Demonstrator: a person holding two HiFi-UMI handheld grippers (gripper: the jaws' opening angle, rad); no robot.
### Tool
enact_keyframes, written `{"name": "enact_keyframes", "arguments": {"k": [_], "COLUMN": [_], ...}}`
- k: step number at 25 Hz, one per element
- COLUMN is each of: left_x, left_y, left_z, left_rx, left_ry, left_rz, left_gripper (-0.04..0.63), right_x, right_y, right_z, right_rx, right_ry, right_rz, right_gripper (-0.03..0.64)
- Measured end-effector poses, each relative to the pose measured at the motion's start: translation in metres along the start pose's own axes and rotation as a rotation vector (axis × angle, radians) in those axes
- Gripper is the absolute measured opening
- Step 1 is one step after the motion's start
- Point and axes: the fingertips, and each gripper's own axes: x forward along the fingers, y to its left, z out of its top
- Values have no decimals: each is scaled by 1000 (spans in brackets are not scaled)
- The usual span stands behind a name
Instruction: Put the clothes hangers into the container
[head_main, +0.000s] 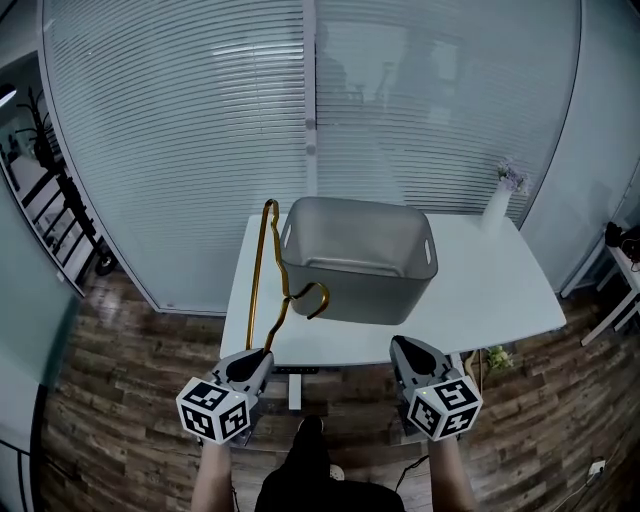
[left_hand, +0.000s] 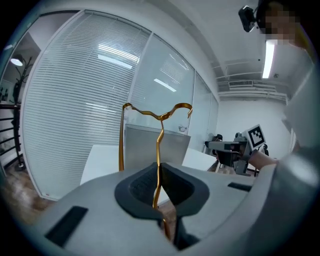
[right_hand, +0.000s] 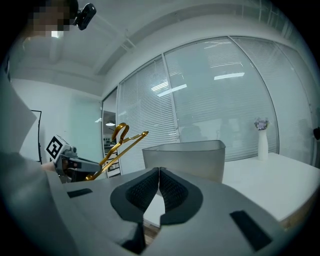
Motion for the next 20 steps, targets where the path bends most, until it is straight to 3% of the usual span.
{"name": "enact_keyframes", "arguments": {"k": [5,12,17,20], "left_x": [20,48,71,86], "left_y": [3,2,10,17], "left_z": [22,47,76,89], "left_rx": [54,47,102,175], "left_ry": [16,79,87,104], "left_rz": [-38,-202,-232,-228], "left_gripper": [22,23,23,23], "right_x": [9,36,60,74], "right_y": [-14,-29,-56,-62], "right_z": [16,41,66,75], "right_rx": [-28,-105,-139,-130], "right_ry": [-1,42,25,5], "right_rz": [5,118,98,99], "right_gripper": [29,28,28,28]}}
